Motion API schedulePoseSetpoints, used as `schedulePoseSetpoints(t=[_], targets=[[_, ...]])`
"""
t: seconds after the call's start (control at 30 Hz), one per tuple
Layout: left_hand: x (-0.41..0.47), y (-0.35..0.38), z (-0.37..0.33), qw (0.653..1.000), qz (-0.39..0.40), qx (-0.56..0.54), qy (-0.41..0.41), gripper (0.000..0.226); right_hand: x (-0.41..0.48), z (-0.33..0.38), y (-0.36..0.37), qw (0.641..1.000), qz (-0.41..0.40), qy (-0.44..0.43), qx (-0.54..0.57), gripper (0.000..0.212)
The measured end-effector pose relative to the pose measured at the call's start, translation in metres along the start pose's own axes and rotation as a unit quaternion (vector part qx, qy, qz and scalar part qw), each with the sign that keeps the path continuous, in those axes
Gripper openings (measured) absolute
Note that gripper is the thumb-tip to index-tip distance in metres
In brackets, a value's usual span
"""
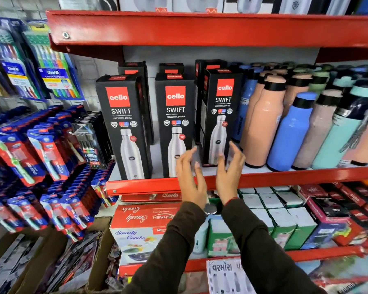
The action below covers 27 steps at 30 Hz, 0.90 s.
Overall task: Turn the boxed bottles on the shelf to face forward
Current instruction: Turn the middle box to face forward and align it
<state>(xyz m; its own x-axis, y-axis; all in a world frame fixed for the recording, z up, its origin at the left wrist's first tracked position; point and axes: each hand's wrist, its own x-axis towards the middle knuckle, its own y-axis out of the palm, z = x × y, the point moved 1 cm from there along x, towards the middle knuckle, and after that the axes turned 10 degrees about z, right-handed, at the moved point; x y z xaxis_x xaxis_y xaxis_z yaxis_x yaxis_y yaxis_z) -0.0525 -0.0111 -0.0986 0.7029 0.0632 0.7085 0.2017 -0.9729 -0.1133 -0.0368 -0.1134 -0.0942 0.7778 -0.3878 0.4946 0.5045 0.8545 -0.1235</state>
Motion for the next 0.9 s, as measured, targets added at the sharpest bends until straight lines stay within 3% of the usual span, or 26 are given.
schedulePoseSetpoints(t=[0.17, 0.4, 0.9], targets=[[0.026, 0.044, -0.003, 0.990, 0.127, -0.008, -0.060, 0.049, 0.038, -0.009, -0.017, 0.996, 0.071, 0.043, -0.018, 0.051], [0.069, 0.074, 0.016, 0.944, 0.098, -0.044, -0.312, 0.050, 0.081, -0.024, -0.021, 0.979, 0.166, 0.109, -0.053, 0.046], [0.046, 0.069, 0.018, 0.952, 0.038, -0.018, -0.303, 0.042, 0.062, -0.029, -0.046, 0.983, 0.162, 0.071, -0.047, 0.045]])
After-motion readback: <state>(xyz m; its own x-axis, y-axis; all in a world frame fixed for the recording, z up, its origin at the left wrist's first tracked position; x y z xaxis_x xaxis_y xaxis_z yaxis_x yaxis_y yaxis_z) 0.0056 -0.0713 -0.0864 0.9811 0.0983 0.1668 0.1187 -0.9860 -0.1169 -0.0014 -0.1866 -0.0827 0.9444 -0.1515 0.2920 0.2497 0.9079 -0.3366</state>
